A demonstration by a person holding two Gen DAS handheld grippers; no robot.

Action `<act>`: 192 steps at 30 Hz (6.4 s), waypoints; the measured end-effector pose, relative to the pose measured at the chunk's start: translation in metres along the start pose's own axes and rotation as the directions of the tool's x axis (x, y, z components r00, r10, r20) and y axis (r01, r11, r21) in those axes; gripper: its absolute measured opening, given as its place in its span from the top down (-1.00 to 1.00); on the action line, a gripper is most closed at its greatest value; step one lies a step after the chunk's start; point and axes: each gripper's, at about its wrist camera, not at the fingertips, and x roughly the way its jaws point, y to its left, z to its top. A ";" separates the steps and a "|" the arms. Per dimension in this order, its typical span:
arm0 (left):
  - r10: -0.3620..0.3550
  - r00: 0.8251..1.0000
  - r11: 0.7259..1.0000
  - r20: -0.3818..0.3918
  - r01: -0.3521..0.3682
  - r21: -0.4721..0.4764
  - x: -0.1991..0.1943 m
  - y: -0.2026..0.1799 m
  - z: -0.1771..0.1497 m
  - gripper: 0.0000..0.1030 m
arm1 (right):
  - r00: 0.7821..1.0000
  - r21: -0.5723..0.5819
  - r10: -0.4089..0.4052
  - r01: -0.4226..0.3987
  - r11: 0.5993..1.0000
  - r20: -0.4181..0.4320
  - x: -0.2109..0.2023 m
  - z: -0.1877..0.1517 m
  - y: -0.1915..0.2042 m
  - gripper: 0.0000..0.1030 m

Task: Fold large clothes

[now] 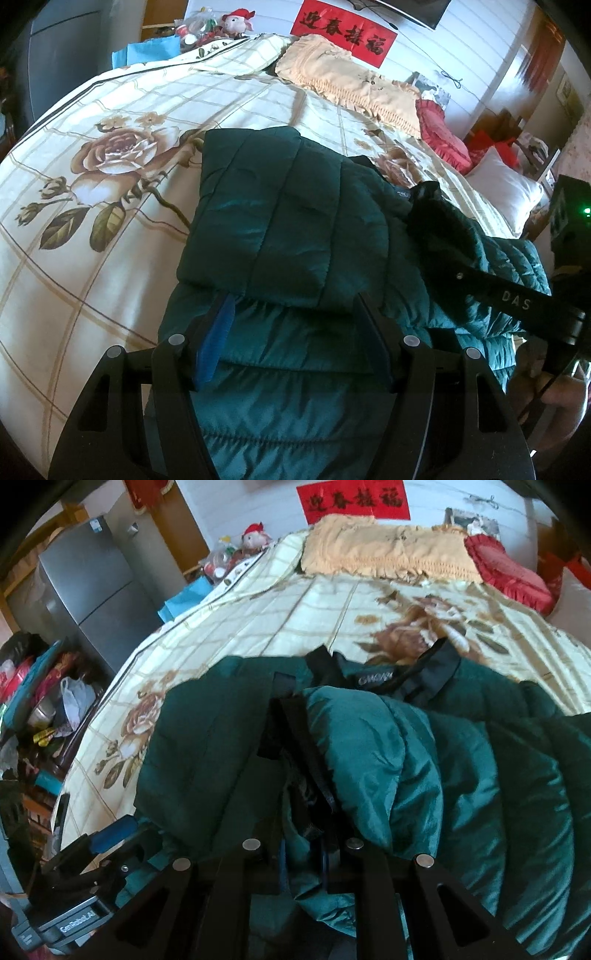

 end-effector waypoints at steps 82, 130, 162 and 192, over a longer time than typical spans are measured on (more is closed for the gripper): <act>0.024 0.995 0.998 0.100 -0.030 0.059 0.010 -0.028 0.075 -0.14 | 0.956 0.224 -0.236 0.194 0.955 0.176 -0.097 0.007 -0.140 -0.33; 0.123 0.991 0.975 0.053 -0.131 0.178 0.075 -0.033 0.044 -0.21 | 0.912 0.143 -0.383 0.364 0.920 0.143 -0.084 -0.037 -0.110 -0.33; 0.128 0.989 0.974 0.069 -0.138 0.181 0.076 -0.034 0.046 -0.28 | 0.927 0.032 -0.364 0.363 0.931 0.084 -0.022 -0.032 -0.067 -0.40; 0.122 0.990 0.974 0.072 -0.133 0.182 -0.035 0.004 -0.024 -0.28 | 0.930 0.139 -0.365 0.357 0.924 0.037 -0.124 -0.143 -0.110 -0.42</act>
